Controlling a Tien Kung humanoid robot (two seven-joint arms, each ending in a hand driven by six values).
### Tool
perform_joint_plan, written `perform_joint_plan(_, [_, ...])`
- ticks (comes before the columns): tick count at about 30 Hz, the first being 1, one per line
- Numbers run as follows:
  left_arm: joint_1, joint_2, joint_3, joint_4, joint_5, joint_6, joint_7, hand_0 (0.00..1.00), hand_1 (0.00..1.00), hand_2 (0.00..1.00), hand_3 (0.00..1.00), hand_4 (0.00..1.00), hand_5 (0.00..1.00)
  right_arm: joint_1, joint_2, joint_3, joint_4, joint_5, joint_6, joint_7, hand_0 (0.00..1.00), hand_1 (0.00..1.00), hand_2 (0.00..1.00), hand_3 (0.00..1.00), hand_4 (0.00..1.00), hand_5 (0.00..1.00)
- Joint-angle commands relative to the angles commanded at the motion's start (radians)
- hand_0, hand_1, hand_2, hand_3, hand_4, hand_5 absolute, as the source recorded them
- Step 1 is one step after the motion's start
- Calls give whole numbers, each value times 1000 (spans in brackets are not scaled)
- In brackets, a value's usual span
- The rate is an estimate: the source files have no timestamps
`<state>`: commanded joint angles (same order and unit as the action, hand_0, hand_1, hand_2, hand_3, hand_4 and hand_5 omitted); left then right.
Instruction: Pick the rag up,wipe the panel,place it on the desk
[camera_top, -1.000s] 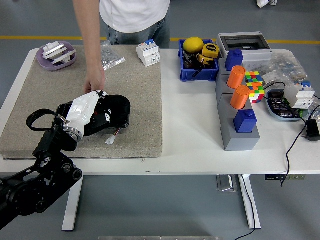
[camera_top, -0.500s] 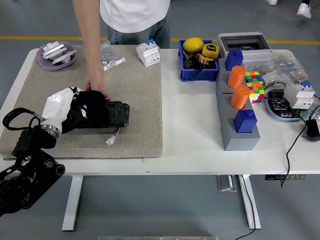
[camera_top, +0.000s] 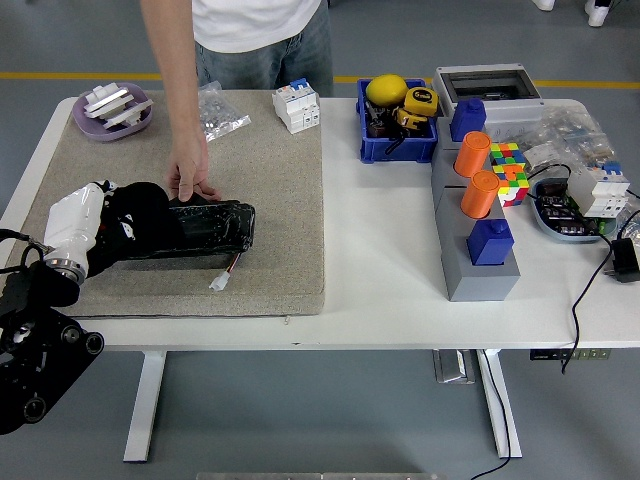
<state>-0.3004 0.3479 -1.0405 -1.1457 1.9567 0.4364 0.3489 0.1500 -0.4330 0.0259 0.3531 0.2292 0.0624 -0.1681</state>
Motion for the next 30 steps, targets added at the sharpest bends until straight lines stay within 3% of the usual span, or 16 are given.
perform_joint_plan(8, [18,11,-60,22,15,7,0,233,446,566,526,254,2,0,1,2,0,-3,1,1,768,689,711,676,998,520])
perform_joint_plan(18, [9,24,-108,105,-14,34,-35,232,443,563,526,258,2,3,1,6,1,-6,0,1,768,688,711,676,998,522])
perform_joint_plan(29, [-78,50,-35,244,-71,76,-114,235,442,562,526,261,2,9,-2,6,4,-7,0,-1,768,688,711,675,998,522])
perform_joint_plan(30, [-82,53,-28,252,-74,78,-119,314,448,568,530,258,2,10,-2,6,4,-9,0,-1,769,688,711,677,998,523])
